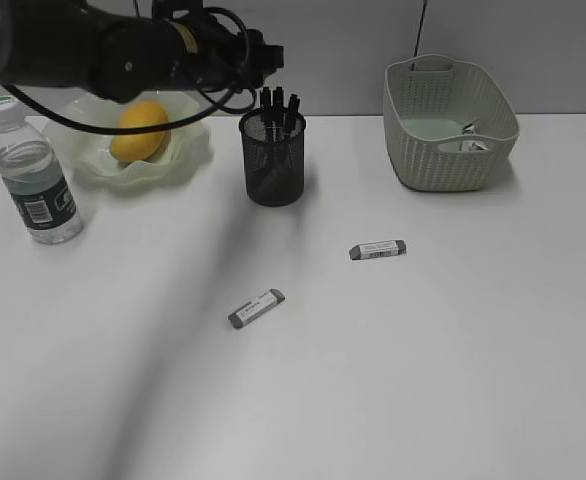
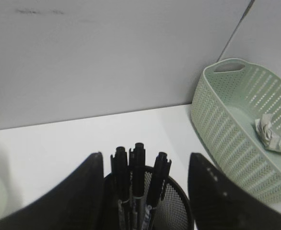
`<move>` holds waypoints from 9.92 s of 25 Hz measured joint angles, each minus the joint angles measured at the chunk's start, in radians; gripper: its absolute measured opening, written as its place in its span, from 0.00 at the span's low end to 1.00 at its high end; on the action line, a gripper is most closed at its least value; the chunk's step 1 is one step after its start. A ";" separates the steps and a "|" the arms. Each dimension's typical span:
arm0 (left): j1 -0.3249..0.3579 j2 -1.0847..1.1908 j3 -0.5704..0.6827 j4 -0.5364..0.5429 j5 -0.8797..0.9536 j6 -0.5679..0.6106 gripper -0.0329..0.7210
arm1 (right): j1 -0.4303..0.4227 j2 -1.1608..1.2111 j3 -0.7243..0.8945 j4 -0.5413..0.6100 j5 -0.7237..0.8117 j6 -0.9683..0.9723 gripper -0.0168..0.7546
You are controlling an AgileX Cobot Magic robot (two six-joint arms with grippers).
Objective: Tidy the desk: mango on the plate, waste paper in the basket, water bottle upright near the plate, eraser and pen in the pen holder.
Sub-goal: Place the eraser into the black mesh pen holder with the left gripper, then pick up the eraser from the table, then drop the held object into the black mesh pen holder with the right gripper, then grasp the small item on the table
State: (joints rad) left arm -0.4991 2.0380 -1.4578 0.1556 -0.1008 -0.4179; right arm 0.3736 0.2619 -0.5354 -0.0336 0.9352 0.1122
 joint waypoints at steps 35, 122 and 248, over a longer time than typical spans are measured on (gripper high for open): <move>0.305 -0.739 0.336 -0.161 1.166 0.323 0.65 | 0.000 0.000 0.000 0.000 -0.001 0.000 0.68; 0.354 -2.046 0.933 -0.143 1.168 0.344 0.58 | 0.139 1.938 -1.104 -0.004 0.047 1.068 0.67; 0.354 -2.046 0.933 -0.143 1.168 0.344 0.58 | -0.099 0.844 -0.417 0.027 0.037 -0.057 0.71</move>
State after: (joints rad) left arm -0.1455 -0.0075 -0.5244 0.0127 1.0674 -0.0744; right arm 0.2742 1.1060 -0.9521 -0.0063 0.9718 0.0552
